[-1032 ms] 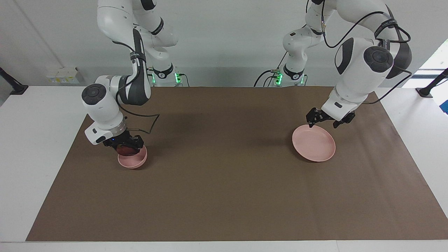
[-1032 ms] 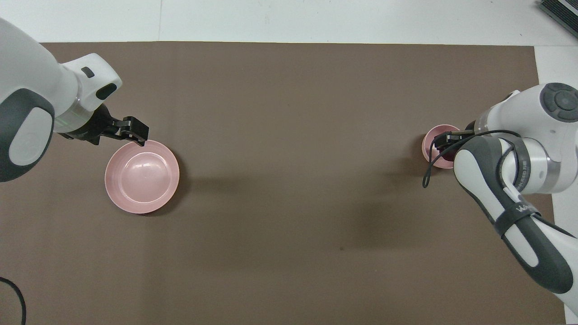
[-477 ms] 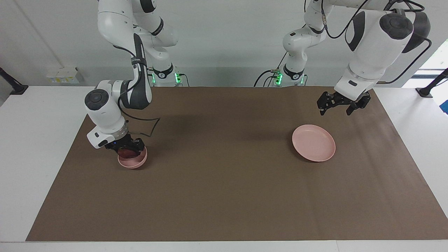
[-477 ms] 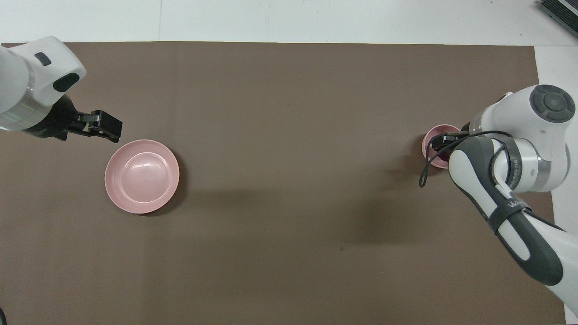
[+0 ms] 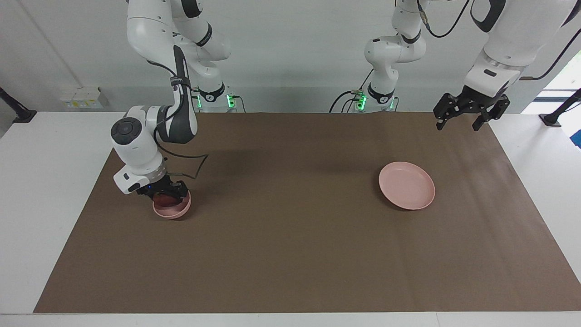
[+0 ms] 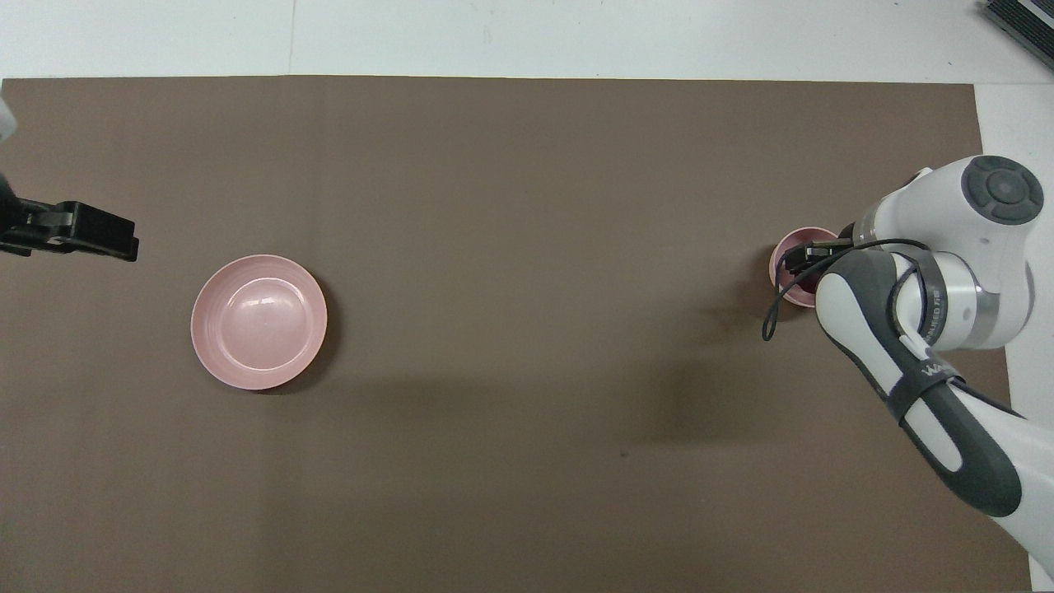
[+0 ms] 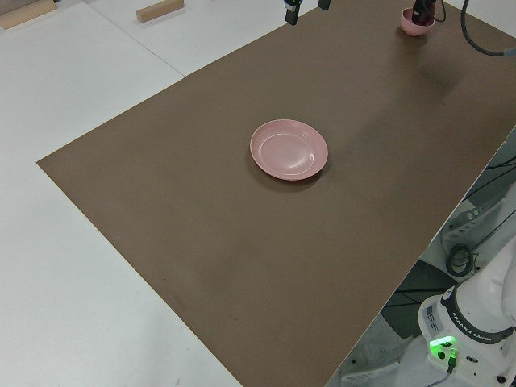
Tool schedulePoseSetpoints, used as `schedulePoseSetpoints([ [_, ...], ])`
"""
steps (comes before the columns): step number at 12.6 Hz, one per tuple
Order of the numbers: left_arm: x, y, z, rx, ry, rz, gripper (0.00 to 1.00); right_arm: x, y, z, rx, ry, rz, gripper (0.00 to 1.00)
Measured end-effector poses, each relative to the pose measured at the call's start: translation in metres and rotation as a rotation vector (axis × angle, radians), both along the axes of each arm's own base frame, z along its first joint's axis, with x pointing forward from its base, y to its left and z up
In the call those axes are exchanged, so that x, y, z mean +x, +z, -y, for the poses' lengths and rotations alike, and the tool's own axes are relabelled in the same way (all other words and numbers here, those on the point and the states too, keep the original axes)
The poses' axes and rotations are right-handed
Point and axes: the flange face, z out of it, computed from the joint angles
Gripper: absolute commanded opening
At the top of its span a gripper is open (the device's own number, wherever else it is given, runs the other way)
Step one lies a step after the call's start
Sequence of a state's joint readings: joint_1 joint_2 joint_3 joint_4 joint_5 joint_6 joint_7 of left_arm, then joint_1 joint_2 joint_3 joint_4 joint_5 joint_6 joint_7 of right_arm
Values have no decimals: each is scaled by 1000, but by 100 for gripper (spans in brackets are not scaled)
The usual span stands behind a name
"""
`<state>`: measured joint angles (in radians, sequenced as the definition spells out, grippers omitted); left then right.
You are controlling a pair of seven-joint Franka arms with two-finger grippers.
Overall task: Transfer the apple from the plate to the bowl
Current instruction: 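Lower the apple into the pink bowl and open the right gripper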
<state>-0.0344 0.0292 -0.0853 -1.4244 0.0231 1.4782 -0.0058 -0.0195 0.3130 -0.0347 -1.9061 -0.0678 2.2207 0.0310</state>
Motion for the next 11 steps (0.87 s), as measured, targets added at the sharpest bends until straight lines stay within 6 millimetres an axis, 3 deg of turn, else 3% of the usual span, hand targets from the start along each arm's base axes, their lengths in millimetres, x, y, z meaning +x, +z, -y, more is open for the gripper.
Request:
schedulePoseSetpoints([
  [2, -19, 15, 2, 5, -2, -19, 100, 0, -1, 0, 0, 0, -1, 97],
  [3, -22, 17, -1, 6, 2, -25, 100, 0, -1, 0, 0, 0, -1, 100],
  [11, -20, 12, -18, -6, 37, -40, 100, 2, 1, -6, 0, 10, 4, 100],
])
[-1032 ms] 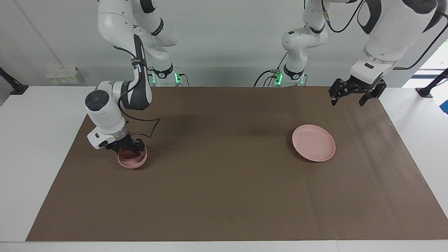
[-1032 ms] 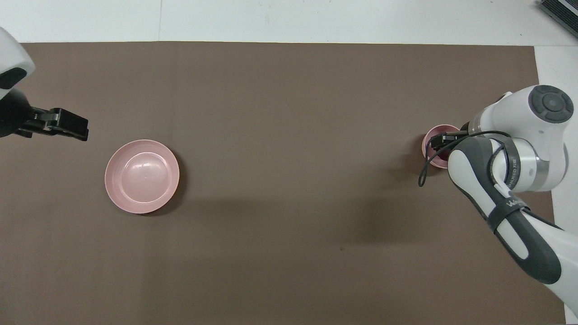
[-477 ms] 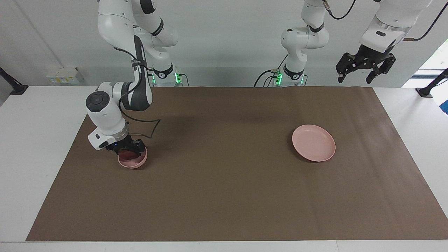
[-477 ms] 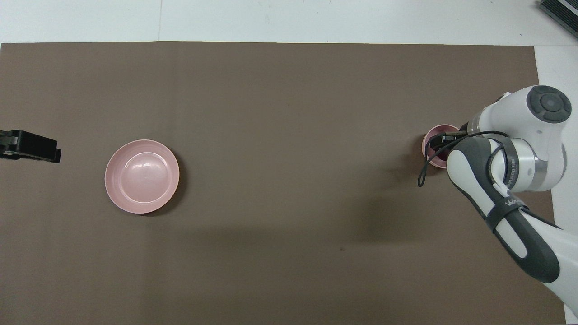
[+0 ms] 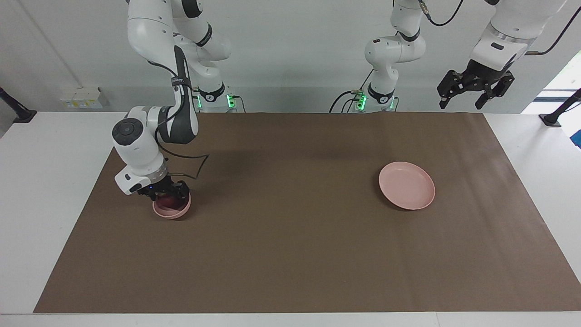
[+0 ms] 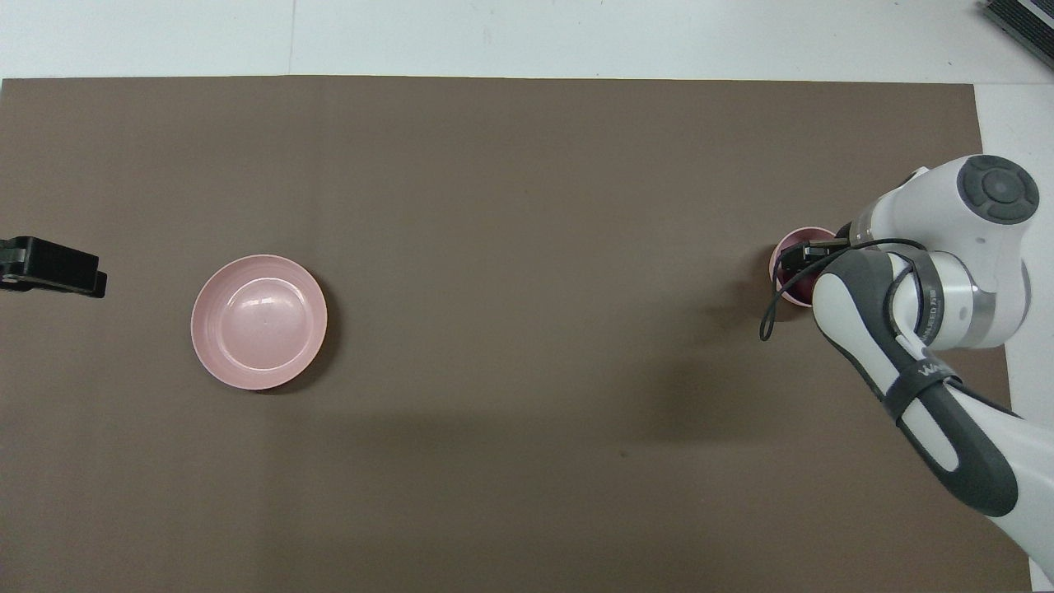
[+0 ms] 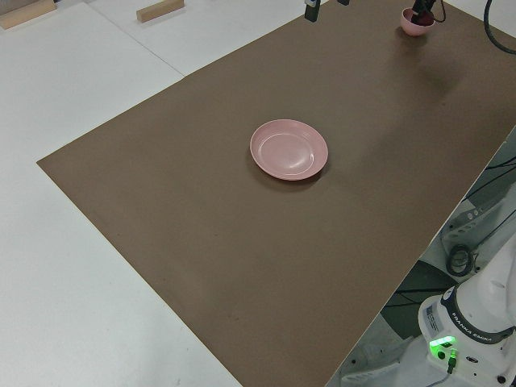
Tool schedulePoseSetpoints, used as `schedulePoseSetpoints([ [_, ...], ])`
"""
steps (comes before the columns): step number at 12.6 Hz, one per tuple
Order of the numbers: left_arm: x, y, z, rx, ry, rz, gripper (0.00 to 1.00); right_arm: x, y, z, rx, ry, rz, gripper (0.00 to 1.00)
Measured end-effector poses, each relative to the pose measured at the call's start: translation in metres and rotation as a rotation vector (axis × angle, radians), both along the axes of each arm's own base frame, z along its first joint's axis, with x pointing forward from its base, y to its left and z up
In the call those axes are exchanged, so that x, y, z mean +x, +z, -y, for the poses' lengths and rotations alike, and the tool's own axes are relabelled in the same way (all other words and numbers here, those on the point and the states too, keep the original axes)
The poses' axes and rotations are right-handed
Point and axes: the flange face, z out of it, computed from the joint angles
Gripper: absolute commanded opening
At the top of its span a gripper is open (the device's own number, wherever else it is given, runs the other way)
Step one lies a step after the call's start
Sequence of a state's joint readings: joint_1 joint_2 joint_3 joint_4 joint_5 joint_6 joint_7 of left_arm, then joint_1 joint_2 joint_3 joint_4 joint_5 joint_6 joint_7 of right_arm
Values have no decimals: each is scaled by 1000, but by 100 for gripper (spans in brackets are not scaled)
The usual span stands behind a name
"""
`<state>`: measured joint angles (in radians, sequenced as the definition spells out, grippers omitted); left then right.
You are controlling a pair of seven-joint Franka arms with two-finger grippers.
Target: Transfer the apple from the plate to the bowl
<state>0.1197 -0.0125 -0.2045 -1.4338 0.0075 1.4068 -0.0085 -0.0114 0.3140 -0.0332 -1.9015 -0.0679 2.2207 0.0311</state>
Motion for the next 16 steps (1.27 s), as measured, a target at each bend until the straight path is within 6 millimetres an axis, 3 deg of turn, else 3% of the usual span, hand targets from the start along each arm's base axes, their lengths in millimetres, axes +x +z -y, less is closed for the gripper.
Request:
schedulePoseSetpoints([
  [3, 1, 0, -8, 0, 16, -1, 100, 4, 10, -3, -1, 4, 10, 100],
  [6, 1, 0, -7, 0, 14, -1, 100, 5, 41, -2, -3, -2, 2, 100],
  [10, 0, 0, -7, 0, 12, -1, 100, -6, 111, 0, -4, -13, -3, 100],
  [16, 0, 0, -7, 0, 12, -2, 100, -59, 217, 2, 69, -55, -19, 100],
])
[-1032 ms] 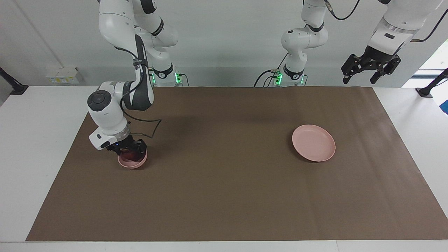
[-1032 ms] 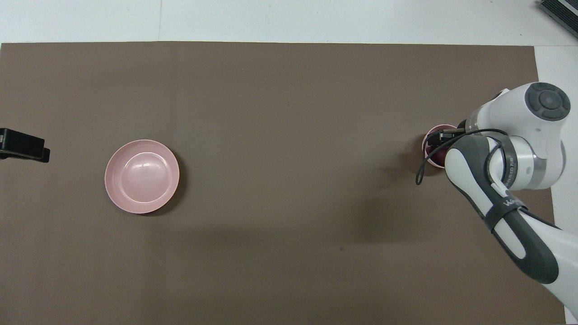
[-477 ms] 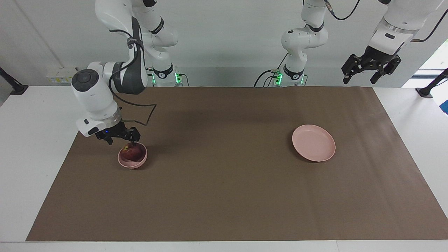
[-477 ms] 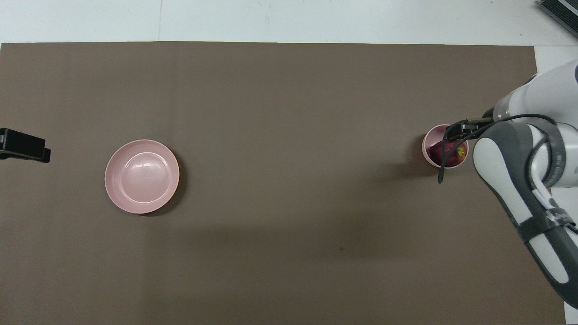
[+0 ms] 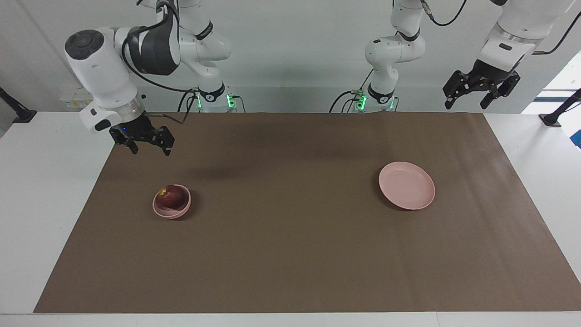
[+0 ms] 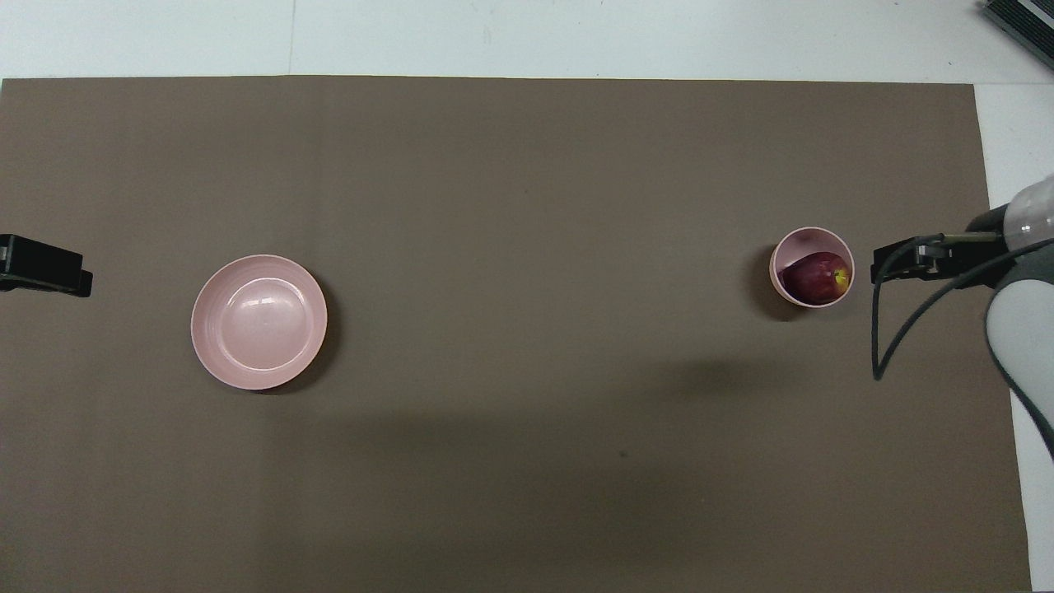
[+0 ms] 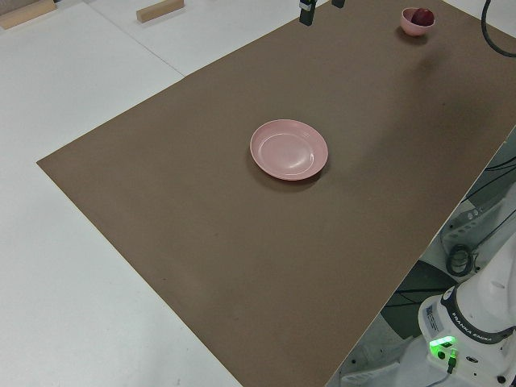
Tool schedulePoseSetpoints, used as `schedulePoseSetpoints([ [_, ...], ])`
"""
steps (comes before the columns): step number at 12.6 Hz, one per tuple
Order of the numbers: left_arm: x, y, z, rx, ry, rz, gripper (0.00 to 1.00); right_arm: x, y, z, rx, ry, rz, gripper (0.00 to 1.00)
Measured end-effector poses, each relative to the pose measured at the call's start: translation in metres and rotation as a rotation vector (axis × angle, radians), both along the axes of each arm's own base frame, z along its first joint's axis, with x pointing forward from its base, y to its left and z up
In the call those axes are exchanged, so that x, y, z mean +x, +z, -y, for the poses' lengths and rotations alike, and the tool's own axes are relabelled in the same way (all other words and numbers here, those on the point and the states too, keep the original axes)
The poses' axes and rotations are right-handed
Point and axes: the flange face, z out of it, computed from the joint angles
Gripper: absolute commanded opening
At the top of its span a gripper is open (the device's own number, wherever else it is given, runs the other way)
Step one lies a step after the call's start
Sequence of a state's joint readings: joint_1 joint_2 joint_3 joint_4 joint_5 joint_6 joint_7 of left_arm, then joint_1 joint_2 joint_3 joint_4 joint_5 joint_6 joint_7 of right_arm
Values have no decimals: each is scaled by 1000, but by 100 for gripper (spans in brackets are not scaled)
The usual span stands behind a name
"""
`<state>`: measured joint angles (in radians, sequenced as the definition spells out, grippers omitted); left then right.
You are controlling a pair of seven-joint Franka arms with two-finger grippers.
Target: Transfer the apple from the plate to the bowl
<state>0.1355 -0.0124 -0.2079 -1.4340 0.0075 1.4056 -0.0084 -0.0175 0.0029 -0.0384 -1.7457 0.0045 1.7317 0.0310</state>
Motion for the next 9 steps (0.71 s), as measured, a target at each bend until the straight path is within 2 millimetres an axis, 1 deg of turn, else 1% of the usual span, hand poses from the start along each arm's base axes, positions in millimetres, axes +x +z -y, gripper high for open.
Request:
schedulePoseSetpoints([
  [2, 0, 0, 0, 0, 0, 0, 100, -15, 39, 0, 33, -9, -9, 100],
  [4, 0, 0, 0, 0, 0, 0, 100, -23, 71, -1, 37, -5, -10, 100],
  [7, 0, 0, 0, 0, 0, 0, 100, -33, 98, -7, 39, 7, -32, 100],
  [9, 0, 0, 0, 0, 0, 0, 100, -36, 104, -8, 39, 11, -28, 100],
])
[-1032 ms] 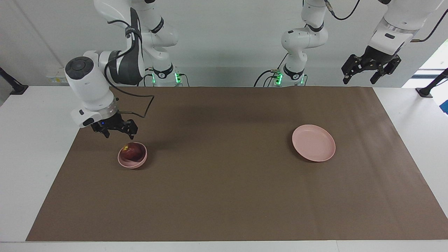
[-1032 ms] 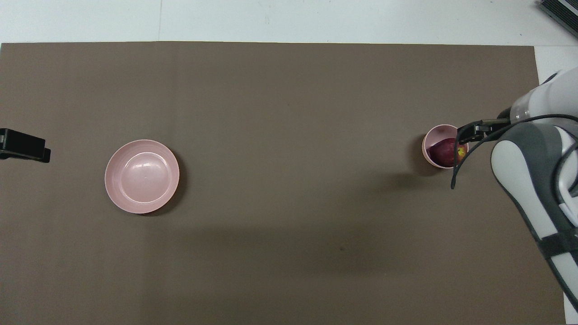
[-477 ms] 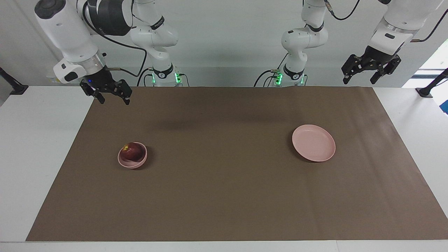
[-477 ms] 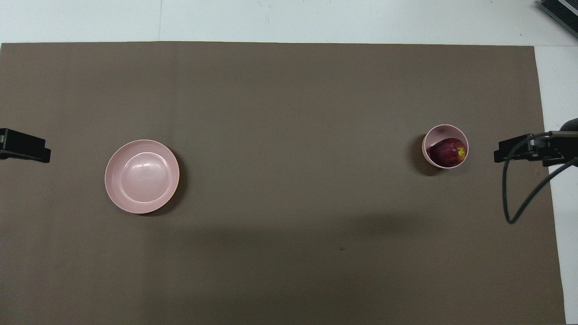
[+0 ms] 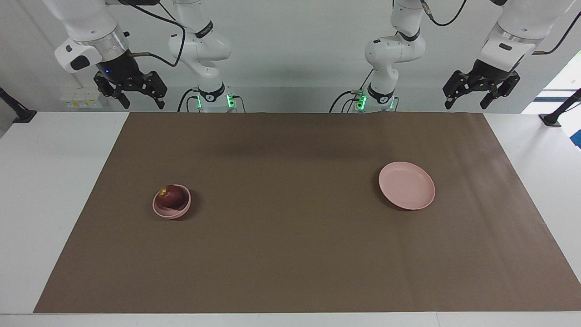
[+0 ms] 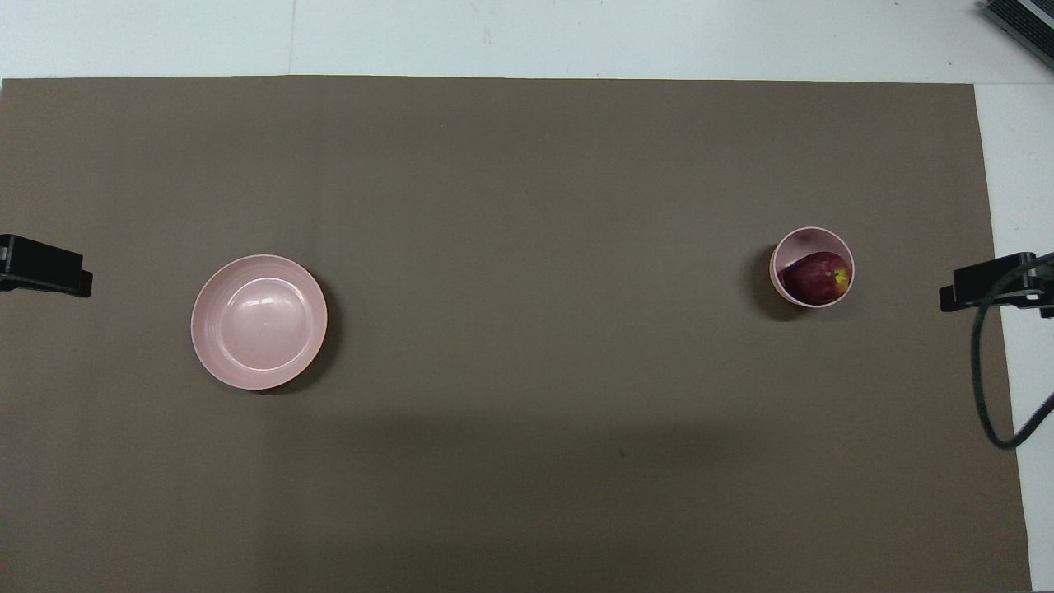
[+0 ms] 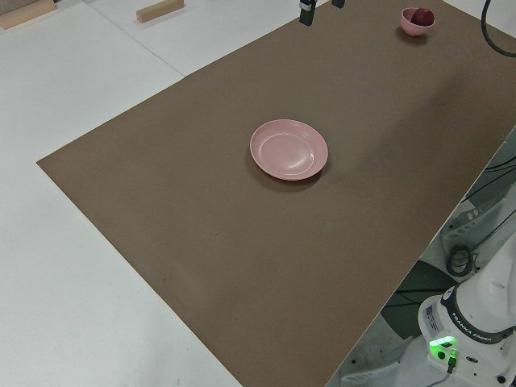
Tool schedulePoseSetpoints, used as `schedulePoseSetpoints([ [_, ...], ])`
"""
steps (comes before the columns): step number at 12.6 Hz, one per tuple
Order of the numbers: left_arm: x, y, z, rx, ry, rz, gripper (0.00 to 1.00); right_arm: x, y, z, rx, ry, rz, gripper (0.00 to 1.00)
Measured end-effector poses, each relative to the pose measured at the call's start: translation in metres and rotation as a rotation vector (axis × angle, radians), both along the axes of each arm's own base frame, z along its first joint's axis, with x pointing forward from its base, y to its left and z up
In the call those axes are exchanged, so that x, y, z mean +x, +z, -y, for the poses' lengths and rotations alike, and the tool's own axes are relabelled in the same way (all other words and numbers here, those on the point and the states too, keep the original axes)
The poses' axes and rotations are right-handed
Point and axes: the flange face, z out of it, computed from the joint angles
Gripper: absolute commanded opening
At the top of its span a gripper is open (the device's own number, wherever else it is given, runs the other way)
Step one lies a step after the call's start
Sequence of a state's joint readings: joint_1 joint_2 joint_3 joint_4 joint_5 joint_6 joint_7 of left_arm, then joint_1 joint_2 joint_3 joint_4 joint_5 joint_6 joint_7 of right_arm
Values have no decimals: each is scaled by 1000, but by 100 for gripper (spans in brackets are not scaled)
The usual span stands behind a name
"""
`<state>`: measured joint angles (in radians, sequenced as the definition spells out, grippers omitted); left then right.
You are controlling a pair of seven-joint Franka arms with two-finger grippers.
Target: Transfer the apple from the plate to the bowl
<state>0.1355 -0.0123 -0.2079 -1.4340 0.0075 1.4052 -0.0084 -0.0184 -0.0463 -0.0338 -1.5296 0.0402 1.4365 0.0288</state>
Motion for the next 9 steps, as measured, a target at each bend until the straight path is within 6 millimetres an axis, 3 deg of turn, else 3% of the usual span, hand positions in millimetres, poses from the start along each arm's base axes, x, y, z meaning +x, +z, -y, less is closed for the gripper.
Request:
schedulePoseSetpoints([
  [9, 0, 0, 0, 0, 0, 0, 100, -4, -4, 6, -44, 105, 4, 100],
])
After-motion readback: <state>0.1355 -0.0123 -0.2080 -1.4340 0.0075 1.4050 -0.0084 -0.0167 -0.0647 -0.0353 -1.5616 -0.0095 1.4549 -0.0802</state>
